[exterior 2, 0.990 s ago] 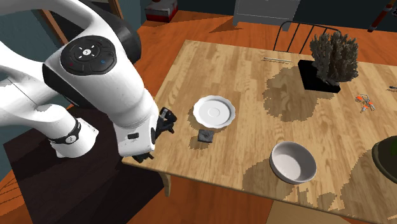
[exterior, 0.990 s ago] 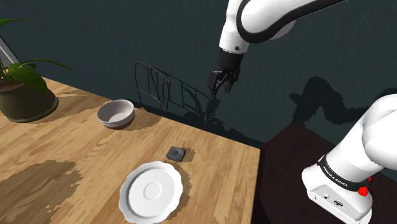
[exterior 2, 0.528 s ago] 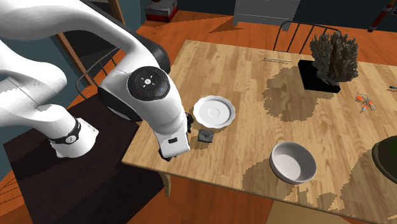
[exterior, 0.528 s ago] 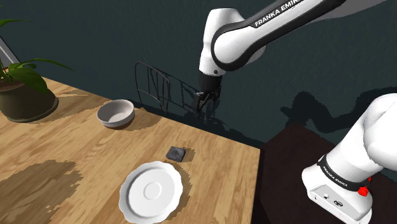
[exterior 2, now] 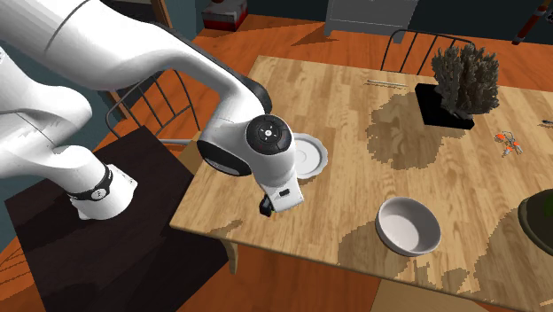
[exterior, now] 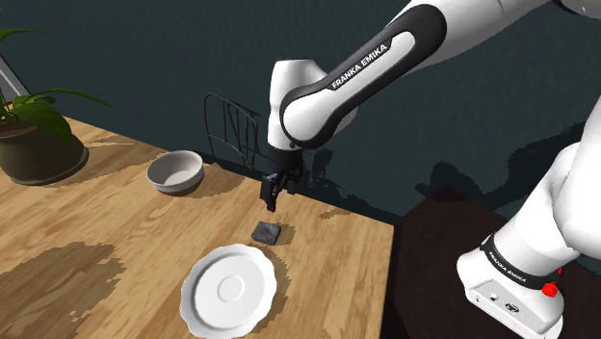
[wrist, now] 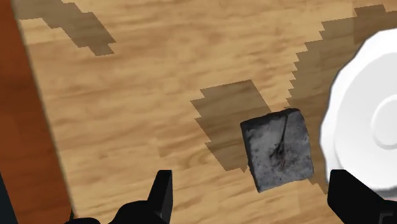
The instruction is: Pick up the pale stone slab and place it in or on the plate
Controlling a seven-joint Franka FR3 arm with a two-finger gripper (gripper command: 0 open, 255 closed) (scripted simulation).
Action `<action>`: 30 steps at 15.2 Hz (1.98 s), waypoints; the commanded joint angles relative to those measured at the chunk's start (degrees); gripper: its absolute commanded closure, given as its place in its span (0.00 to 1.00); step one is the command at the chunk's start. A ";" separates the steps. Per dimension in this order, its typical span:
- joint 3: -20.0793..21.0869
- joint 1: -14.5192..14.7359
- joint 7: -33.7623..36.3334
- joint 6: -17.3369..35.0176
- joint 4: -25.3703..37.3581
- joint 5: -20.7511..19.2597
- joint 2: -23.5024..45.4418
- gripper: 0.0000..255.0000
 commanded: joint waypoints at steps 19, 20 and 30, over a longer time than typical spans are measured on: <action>0.81 3.75 0.04 7.14 3.85 -1.90 11.88 0.00; 0.81 3.75 0.04 7.14 3.85 -1.90 11.88 1.00; 0.91 3.65 0.12 6.55 3.81 -1.80 11.23 1.00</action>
